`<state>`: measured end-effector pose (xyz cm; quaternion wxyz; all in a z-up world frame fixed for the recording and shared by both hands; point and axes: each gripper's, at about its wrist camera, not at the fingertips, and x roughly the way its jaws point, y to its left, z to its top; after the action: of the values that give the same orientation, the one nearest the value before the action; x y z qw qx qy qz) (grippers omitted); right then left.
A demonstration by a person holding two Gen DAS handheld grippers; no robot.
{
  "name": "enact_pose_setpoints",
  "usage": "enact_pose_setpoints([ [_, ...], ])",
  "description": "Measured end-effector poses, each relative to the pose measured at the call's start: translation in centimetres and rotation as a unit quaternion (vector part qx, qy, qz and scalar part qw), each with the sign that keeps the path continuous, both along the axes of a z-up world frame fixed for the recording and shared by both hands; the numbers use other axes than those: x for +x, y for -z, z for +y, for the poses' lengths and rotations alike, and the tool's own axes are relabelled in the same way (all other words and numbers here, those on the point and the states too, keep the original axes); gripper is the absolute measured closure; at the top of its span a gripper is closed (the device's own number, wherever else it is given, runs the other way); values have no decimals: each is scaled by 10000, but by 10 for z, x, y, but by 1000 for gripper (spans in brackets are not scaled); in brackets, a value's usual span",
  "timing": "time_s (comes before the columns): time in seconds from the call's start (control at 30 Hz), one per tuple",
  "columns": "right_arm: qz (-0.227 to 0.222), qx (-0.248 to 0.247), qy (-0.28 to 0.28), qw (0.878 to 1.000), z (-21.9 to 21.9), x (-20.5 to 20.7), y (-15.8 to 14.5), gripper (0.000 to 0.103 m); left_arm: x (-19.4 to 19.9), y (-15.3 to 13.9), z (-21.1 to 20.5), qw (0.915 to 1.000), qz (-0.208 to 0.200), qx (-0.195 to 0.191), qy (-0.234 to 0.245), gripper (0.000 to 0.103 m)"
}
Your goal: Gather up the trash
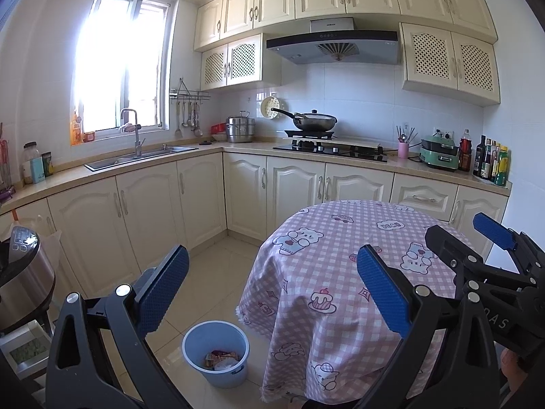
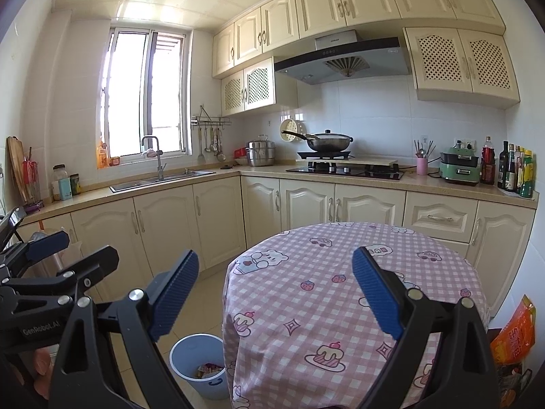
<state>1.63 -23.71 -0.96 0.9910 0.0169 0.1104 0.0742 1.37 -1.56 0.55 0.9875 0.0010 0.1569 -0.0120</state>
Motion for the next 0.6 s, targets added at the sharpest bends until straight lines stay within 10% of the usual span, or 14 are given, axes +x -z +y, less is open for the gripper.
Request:
enact_pose_setpoints([
  [0.6,86,-10,-95,9999,11,42,2,13,31,7,7,9998,110,56,-127,7],
])
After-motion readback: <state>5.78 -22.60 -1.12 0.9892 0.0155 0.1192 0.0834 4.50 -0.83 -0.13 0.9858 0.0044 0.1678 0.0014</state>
